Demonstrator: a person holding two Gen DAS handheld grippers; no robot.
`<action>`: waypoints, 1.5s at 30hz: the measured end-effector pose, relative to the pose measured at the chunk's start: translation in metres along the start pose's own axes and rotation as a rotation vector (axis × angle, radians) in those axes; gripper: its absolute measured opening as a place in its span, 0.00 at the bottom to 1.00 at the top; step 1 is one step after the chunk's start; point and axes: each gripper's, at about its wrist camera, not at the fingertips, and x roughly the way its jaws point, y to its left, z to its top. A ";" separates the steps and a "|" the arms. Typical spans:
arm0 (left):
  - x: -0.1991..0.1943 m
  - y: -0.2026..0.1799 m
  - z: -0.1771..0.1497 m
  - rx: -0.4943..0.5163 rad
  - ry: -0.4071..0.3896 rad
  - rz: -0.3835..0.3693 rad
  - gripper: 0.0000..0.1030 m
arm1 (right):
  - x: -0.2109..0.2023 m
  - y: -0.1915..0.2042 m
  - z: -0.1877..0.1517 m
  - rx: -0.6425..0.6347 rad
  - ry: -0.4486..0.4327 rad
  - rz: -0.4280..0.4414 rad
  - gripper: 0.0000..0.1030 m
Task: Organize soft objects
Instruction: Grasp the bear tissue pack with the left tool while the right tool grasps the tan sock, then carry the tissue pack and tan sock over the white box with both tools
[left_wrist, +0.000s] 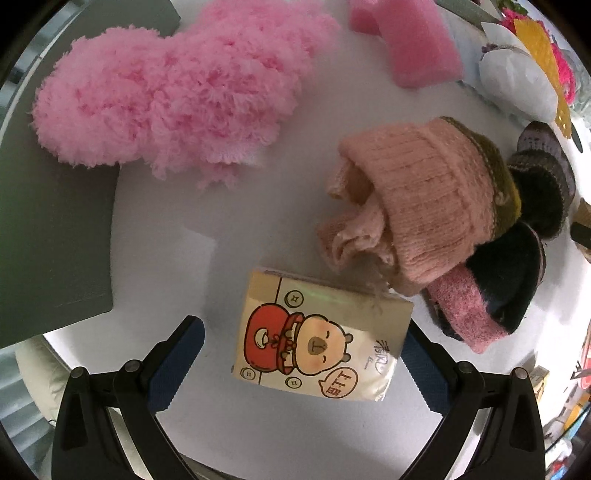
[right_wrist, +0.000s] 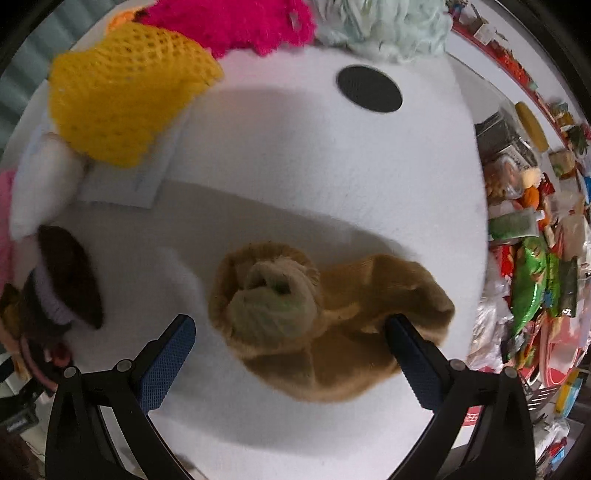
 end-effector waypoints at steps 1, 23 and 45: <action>0.002 0.005 0.000 0.002 -0.003 -0.010 1.00 | 0.002 0.000 0.001 0.005 -0.001 0.003 0.99; 0.036 0.040 0.012 0.056 0.048 -0.003 0.75 | -0.049 -0.004 -0.021 0.061 0.017 0.166 0.22; -0.090 0.058 -0.005 0.221 -0.167 -0.014 0.75 | -0.160 0.034 -0.103 -0.016 -0.057 0.288 0.22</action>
